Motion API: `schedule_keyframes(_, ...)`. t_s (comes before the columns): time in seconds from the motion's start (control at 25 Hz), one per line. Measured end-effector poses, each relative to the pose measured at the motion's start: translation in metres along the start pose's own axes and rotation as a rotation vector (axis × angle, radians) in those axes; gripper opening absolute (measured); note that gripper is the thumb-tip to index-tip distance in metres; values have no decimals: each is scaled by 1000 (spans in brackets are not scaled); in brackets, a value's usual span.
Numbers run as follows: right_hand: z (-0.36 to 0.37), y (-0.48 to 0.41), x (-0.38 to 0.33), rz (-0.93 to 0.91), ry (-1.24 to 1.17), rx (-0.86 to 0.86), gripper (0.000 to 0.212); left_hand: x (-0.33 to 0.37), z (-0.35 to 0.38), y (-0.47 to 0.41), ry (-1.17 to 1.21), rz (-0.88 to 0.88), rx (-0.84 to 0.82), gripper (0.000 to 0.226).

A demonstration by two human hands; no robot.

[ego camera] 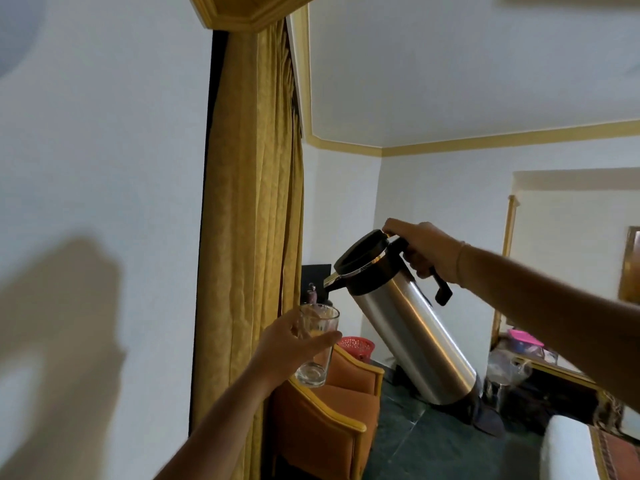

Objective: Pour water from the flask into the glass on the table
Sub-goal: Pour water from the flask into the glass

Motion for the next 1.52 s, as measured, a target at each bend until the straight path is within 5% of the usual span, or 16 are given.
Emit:
schedule_keyframes(0.28,15,-8,-49,-139,403,-43,44,9,7,1,-50,2,12,72)
schedule_keyframes(0.44,16,-12,-67,-195,569,-15,49,4,7,-3,-82,-14,36,56)
schedule_keyframes(0.92,51,-12,-101,-405,905,-7,59,8,21,-10,-47,19,47,68)
schedule_keyframes(1.4,58,-9,-132,-555,1021,49,59,-4,17,-15,-48,-26,47,58)
schedule_keyframes(1.52,57,-9,-136,-541,1032,47,59,-6,18,-15,-52,-32,33,75)
Point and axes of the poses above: each hand's wrist, its own y-axis away from the middle knuckle, its own z-axis out of the palm, x = y × z, the point moved 8 cm from there along -y, towards the middle knuckle, and after that the axes turned 1 degree about -x, right-handed, at the moved point
